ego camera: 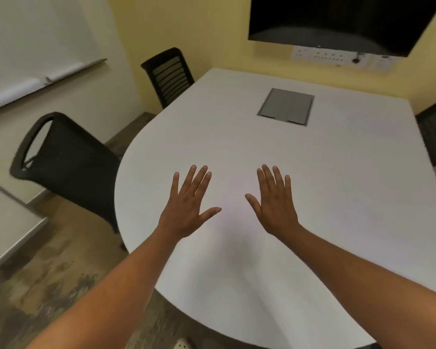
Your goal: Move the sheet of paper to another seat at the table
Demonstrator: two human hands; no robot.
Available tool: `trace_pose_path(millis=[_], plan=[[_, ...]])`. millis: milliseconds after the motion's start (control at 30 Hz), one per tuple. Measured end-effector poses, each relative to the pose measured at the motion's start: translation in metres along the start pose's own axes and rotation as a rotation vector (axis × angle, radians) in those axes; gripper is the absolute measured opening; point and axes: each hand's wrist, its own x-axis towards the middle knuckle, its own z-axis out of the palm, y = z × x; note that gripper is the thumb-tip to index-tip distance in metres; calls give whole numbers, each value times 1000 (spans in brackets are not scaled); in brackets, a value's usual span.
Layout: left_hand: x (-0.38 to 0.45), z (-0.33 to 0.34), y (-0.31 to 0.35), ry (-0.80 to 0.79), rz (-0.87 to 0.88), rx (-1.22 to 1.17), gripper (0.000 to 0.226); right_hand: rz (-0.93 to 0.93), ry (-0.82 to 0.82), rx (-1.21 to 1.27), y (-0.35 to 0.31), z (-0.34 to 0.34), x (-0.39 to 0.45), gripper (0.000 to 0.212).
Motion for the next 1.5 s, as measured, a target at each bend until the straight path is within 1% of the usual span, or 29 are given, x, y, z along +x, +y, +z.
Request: trace_pose_path(millis=[133, 200, 300, 467, 600, 700, 800, 867, 933, 1033, 1200, 1333, 1500], plan=[[24, 10, -39, -13, 100, -35, 96, 110, 13, -47, -17, 4, 0, 75], [33, 19, -47, -26, 156, -68, 95, 171, -3, -50, -19, 6, -9, 75], [47, 38, -50, -19, 231, -98, 95, 213, -14, -80, -12, 13, -19, 76], [72, 69, -46, -88, 264, -126, 96, 234, -51, -90, 9, 31, -6, 76], [80, 94, -48, -132, 261, -144, 98, 232, -85, -21, 16, 62, 11, 76], [80, 111, -57, -243, 287, -127, 100, 231, -147, 7, 20, 85, 17, 76], [79, 132, -67, -351, 323, -122, 99, 276, -201, 31, 26, 105, 17, 76], [79, 147, -73, -379, 358, -101, 94, 277, -239, 0, 35, 120, 18, 76], [82, 161, -77, -431, 380, -104, 93, 288, -312, -11, 47, 133, 26, 77], [83, 185, -86, -476, 416, -155, 96, 348, -414, 49, 61, 149, 40, 75], [89, 218, -99, -541, 436, -211, 97, 416, -460, 164, 82, 178, 67, 81], [91, 236, -103, -529, 474, -244, 93, 478, -472, 170, 94, 194, 85, 83], [97, 250, -101, -492, 500, -322, 83, 496, -467, 191, 105, 210, 84, 79]])
